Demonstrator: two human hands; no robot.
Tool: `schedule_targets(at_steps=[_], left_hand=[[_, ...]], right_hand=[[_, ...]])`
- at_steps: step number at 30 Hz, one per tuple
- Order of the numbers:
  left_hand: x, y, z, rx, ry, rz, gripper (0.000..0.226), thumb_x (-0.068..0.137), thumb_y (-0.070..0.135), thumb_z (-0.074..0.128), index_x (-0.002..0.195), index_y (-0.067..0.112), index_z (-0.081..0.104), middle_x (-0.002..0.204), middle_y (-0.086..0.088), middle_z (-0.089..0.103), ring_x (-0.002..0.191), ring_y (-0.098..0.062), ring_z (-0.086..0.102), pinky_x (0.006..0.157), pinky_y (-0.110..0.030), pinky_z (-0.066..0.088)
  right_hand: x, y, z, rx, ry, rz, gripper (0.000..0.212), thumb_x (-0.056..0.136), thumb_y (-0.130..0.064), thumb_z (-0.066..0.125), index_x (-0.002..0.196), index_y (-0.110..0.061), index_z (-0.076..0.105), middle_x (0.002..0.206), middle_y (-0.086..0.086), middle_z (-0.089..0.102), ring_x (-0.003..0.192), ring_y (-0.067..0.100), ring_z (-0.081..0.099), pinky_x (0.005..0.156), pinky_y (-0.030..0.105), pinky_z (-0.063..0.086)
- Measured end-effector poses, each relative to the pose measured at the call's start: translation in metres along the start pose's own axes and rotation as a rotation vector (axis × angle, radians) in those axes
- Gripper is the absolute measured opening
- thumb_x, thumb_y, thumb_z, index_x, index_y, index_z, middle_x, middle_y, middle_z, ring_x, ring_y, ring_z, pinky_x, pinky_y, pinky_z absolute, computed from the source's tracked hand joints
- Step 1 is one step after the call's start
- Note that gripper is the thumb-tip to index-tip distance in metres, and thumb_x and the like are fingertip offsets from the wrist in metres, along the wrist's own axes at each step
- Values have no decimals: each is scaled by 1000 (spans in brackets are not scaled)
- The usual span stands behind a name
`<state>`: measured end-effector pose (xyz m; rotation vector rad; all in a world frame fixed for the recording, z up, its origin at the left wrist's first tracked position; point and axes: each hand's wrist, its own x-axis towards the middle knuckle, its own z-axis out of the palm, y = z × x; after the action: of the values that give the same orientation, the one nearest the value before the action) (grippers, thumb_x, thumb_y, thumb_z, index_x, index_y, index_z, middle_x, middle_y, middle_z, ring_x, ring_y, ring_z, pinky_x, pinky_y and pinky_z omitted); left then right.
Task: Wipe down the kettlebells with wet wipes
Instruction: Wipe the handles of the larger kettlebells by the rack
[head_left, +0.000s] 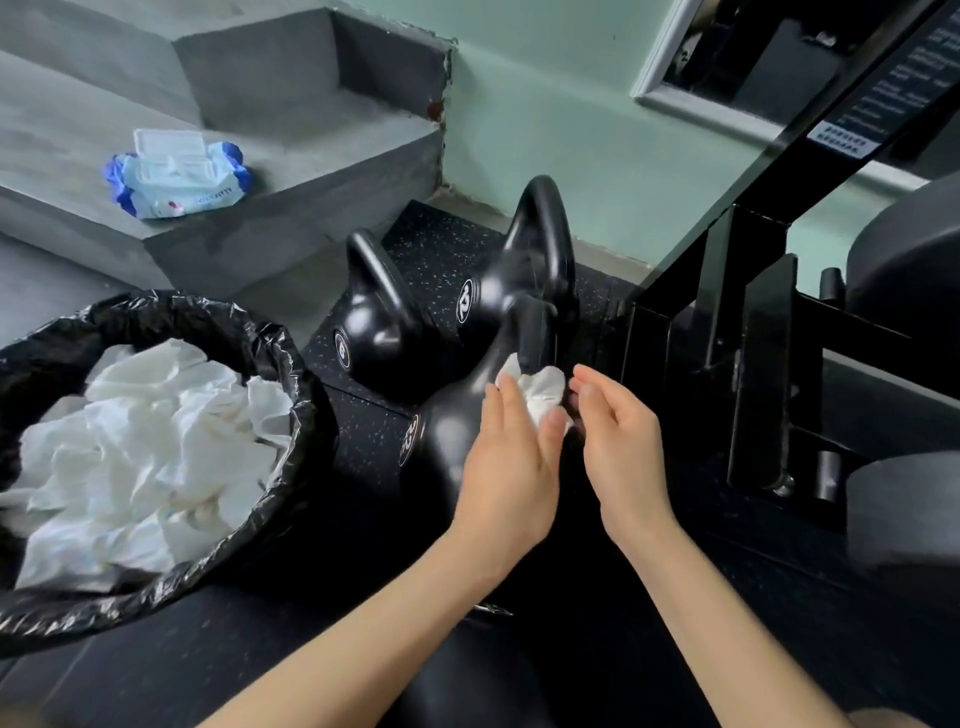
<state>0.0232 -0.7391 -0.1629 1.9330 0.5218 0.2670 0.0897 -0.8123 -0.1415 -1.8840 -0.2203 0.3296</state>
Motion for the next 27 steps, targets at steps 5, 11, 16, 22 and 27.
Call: schedule_targets(at_steps=[5,11,16,22,27], left_hand=[[28,4,10,202,87,-174,58,98,41,23,144,4,22,133,-15,52,114,-34,53,94,-45,43],[75,20,-14,243,-130,-234,40,100,29,22,126,10,47,126,-13,55,114,-35,52,97,-43,42],[114,18,-14,-354,-147,-481,46,99,27,22,131,7,48,109,-23,64,110,-33,59,99,-41,46],[138,15,-5,-287,-61,-503,51,100,35,15,127,9,50,96,-18,64,84,-29,59,81,-33,49],[67,-9,-2,-8,-58,-160,55,97,47,11,146,25,20,110,-15,66,97,-34,64,91,-46,48]], right_hand=[[28,-14,5,191,-71,194,31,98,-25,46,127,-18,56,114,-1,64,101,14,65,83,32,57],[76,-38,3,-43,-171,194,12,91,-26,58,86,-29,69,90,-4,69,84,14,65,66,26,52],[96,-46,0,-152,-151,240,33,78,-18,74,110,-11,69,97,2,67,68,5,53,53,16,37],[100,-40,4,-128,-138,250,36,80,-10,72,115,-3,65,92,9,65,60,4,49,33,3,30],[98,-38,3,-162,-173,238,36,81,-15,72,115,-6,65,91,6,66,65,4,51,37,4,33]])
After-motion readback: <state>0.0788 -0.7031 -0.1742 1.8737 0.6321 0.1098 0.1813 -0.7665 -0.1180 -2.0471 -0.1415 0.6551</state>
